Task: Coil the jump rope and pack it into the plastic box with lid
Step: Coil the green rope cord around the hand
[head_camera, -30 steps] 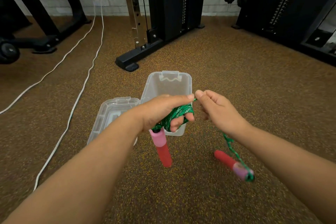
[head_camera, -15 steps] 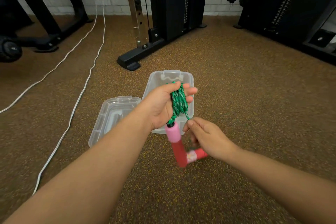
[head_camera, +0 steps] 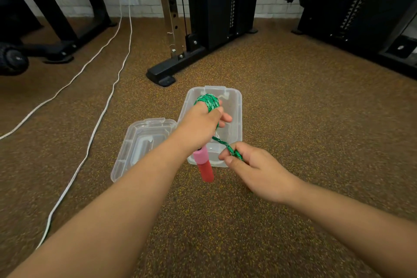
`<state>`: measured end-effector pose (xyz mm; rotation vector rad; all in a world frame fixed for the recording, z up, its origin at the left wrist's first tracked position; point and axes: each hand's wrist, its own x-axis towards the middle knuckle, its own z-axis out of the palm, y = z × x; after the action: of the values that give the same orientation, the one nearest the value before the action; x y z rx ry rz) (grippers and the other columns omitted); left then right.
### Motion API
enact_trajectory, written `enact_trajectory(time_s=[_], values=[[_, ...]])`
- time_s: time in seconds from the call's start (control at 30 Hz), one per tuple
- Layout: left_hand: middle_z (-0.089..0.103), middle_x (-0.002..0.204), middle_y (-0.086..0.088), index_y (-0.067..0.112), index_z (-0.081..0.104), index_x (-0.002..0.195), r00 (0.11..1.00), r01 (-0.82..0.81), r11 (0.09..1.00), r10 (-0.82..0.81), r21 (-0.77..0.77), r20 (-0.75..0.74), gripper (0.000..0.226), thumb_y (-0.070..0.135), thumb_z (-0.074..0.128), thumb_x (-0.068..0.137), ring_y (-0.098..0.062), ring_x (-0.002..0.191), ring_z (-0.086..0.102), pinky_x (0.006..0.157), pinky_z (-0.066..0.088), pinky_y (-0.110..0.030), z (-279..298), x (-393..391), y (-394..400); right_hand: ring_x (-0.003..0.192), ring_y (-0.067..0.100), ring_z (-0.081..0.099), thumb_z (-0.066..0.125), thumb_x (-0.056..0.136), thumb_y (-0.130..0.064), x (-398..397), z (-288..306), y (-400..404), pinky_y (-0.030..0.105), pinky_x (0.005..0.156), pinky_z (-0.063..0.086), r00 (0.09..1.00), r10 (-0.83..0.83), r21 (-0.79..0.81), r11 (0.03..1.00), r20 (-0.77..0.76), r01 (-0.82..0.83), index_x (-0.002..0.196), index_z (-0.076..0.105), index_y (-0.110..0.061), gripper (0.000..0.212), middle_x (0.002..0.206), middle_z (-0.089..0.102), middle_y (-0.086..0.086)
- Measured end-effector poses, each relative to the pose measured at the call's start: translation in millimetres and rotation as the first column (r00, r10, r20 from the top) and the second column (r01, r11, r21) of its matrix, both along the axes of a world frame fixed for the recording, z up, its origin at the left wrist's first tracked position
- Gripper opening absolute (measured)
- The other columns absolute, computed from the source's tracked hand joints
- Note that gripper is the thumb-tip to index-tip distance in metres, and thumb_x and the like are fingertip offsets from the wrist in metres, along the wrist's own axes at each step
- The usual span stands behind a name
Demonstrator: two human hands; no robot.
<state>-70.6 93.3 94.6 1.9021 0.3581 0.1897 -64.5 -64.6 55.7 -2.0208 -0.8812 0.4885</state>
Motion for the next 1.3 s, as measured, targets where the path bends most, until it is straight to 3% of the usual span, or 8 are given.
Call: enact_trajectory(time_s=[0.2,0.3,0.4,0.57,0.67,0.8,1.03,1.3], values=[[0.068,0.098,-0.017,0.002,0.066,0.097,0.967,0.231,0.954,-0.204,0.191,-0.15,0.044,0.04,0.046,0.085,-0.022,0.086,0.06,0.091,0.046,-0.047,-4,-9,3,0.05,0.002,0.048,0.047,0.097,-0.029,14,16,-3,0.018,0.049,0.033,0.972,0.021,-0.057,0.998,0.232,-0.008,0.1,0.056,-0.019,0.013,0.057,0.048,-0.012],[0.07,0.088,-0.016,0.005,0.064,0.1,0.932,0.321,0.936,-0.285,0.143,-0.226,0.04,0.038,0.04,0.097,-0.021,0.077,0.064,0.078,0.052,-0.031,0,-14,4,0.053,0.0,0.049,0.053,0.094,-0.028,21,18,-7,0.015,0.05,0.034,0.97,-0.036,0.022,0.999,0.242,0.032,0.093,0.055,-0.023,0.006,0.056,0.056,-0.019],[0.063,0.075,-0.013,0.009,0.063,0.1,0.878,0.373,0.928,-0.355,-0.004,-0.32,0.05,0.045,0.029,0.099,-0.015,0.061,0.058,0.056,0.044,-0.013,5,-21,8,0.047,0.004,0.043,0.055,0.093,-0.028,31,24,-10,0.021,0.048,0.037,0.975,-0.126,0.106,0.989,0.182,0.108,0.086,0.053,-0.021,0.01,0.052,0.056,-0.014],[0.06,0.071,-0.01,-0.006,0.062,0.097,0.767,0.545,0.838,-0.484,0.03,-0.421,0.046,0.038,0.061,0.086,-0.018,0.068,0.055,0.071,0.042,-0.03,8,-20,16,0.048,0.006,0.044,0.056,0.093,-0.019,48,29,-12,0.029,0.052,0.042,0.965,-0.159,0.286,0.934,-0.206,0.215,0.094,0.056,-0.018,0.002,0.053,0.049,-0.012],[0.061,0.066,-0.002,-0.001,0.062,0.099,0.762,0.546,0.836,-0.472,0.049,-0.443,0.035,0.03,0.067,0.083,-0.015,0.067,0.056,0.071,0.042,-0.03,7,-20,22,0.056,0.021,0.046,0.06,0.091,-0.017,52,32,-18,0.035,0.056,0.04,0.969,-0.059,0.246,0.962,-0.239,0.12,0.1,0.063,-0.021,0.011,0.068,0.052,0.006],[0.061,0.062,0.003,0.016,0.06,0.075,0.775,0.538,0.842,-0.477,0.036,-0.414,0.019,0.027,0.059,0.091,-0.002,0.054,0.056,0.056,0.043,-0.013,9,-22,22,0.052,0.036,0.047,0.063,0.089,-0.018,52,36,-21,0.042,0.049,0.044,0.998,-0.063,0.114,0.991,-0.009,0.063,0.097,0.069,-0.025,0.012,0.075,0.058,0.03],[0.05,0.048,0.004,0.013,0.06,0.079,0.735,0.545,0.831,-0.538,-0.111,-0.413,0.04,0.048,0.047,0.092,-0.012,0.051,0.05,0.059,0.046,-0.019,11,-25,17,0.075,0.0,0.056,0.062,0.087,-0.034,68,33,-23,0.019,0.067,0.042,0.919,-0.144,0.075,0.989,0.367,0.125,0.081,0.071,-0.024,0.015,0.075,0.063,-0.009],[0.034,0.039,0.005,0.012,0.05,0.066,0.815,0.45,0.786,-0.556,-0.424,-0.165,0.039,0.044,0.048,0.089,-0.013,0.041,0.033,0.048,0.037,-0.02,13,-22,7,0.044,0.023,0.044,0.047,0.09,-0.054,65,3,-13,0.028,0.043,0.033,0.978,-0.166,0.064,0.982,-0.128,0.175,0.061,0.055,-0.027,0.04,0.047,0.041,0.003]])
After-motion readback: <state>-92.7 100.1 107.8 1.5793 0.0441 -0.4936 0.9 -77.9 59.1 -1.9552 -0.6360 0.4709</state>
